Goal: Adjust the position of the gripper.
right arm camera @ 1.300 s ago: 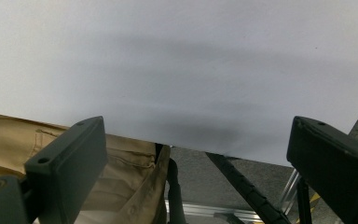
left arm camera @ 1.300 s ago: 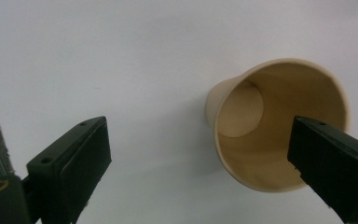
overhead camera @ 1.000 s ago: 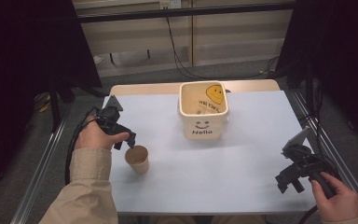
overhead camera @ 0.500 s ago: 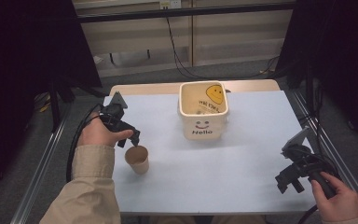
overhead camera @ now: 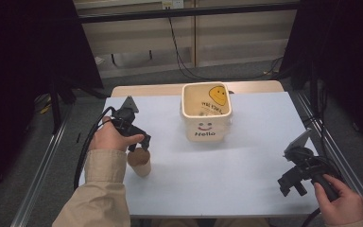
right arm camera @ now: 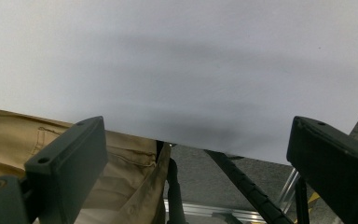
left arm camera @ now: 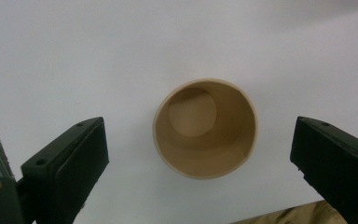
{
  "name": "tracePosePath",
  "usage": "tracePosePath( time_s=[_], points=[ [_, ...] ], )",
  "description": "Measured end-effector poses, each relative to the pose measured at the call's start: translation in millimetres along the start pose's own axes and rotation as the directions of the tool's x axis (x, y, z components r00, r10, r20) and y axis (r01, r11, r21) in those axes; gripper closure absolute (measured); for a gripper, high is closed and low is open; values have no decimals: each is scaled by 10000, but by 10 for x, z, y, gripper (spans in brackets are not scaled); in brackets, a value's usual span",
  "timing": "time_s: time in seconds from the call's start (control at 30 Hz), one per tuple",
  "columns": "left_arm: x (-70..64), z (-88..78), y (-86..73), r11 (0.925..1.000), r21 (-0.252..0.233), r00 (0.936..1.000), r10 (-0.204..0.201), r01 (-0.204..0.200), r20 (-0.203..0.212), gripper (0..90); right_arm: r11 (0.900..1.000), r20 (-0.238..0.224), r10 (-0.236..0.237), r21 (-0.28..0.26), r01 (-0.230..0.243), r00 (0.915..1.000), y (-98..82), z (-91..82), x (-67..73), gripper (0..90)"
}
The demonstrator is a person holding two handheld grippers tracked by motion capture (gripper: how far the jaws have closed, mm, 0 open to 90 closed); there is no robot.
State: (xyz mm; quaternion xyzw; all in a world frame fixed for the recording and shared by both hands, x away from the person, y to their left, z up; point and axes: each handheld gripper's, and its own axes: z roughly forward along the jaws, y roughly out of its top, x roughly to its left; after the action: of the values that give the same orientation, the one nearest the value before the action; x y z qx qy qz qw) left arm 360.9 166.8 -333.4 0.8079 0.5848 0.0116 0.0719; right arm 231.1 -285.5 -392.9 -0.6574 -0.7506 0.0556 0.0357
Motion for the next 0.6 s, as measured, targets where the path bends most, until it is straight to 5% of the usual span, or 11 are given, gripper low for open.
tracePosePath(
  time_s=[0.6],
  points=[
    [-74, 479, -95, 9991, 359, 9997, -219, 223, -121, 40, 9999, -79, 76, -79, -77, 9999, -4, -4, 0, 51]
  ],
)
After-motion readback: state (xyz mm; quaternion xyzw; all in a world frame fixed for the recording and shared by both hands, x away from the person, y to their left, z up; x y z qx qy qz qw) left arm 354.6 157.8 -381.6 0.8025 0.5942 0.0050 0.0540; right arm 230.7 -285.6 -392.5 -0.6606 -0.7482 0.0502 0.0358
